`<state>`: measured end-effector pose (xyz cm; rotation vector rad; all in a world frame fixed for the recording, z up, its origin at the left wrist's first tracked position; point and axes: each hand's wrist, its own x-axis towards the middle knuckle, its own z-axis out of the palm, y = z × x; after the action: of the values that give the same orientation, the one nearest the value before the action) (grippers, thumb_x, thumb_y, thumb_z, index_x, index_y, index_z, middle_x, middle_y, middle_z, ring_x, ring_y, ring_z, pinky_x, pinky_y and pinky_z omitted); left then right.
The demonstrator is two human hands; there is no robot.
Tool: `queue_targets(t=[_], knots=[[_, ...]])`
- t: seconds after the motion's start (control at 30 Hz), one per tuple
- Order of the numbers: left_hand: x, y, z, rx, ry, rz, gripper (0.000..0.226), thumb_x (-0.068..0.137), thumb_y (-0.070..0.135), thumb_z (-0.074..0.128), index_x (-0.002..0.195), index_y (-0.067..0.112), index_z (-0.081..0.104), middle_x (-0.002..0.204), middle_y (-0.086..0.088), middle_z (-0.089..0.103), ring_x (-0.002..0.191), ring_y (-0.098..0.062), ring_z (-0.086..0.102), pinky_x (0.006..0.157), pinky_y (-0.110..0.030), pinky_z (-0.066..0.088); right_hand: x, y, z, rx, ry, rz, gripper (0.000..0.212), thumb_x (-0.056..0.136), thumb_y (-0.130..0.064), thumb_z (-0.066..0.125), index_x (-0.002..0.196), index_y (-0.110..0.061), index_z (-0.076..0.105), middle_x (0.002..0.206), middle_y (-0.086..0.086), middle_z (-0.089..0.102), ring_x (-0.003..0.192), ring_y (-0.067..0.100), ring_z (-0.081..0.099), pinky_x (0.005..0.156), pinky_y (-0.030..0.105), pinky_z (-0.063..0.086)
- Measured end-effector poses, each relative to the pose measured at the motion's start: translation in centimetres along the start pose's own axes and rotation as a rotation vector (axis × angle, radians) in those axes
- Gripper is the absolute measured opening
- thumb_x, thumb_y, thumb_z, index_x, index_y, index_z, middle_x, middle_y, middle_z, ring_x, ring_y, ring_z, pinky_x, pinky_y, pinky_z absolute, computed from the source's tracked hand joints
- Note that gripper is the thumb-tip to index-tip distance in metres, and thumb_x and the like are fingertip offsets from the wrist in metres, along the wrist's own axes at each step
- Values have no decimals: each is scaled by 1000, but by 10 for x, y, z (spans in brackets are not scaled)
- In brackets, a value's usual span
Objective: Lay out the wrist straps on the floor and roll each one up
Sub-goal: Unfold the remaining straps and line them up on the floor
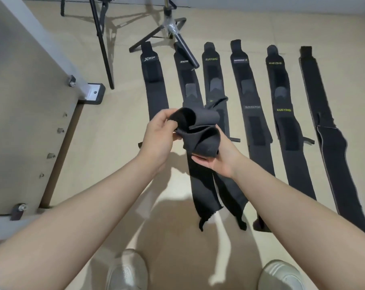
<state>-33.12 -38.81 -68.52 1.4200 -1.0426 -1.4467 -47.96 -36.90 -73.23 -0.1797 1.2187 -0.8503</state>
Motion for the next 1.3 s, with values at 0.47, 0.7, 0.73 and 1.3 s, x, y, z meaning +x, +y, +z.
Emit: queue_targets(t=[0.47, 0.7, 0.73, 1.3], knots=[[11, -32, -5, 765, -584, 619, 56, 78, 10, 49, 120, 47, 53, 115, 23, 54, 101, 0, 52, 87, -15, 42, -5, -2, -37, -594, 79, -16, 30, 87, -50, 58, 108, -29, 63, 99, 0, 71, 93, 19, 67, 83, 36, 56], [4, -47, -1, 89, -35, -37, 16, 93, 20, 58, 82, 21, 69, 84, 9, 72, 85, -9, 68, 88, -36, 53, -2, -3, -45, -429, 178, -10, 69, 74, -69, 61, 123, -21, 60, 115, 3, 68, 106, 23, 63, 98, 42, 49], [4, -47, -2, -15, 6, -123, 15, 94, 26, 56, 88, 20, 68, 89, 7, 72, 88, -10, 68, 88, -34, 52, -2, -4, -46, -424, 213, -23, 78, 68, -74, 61, 126, -21, 58, 120, 2, 65, 110, 24, 61, 99, 42, 47], [11, -71, -68, -182, 508, -444, 27, 96, 34, 51, 111, 13, 57, 104, -2, 64, 103, -24, 62, 96, -38, 49, -8, 4, -10, -603, 320, -511, 34, 91, -42, 57, 120, -25, 62, 122, -11, 60, 115, 8, 51, 94, 23, 37]])
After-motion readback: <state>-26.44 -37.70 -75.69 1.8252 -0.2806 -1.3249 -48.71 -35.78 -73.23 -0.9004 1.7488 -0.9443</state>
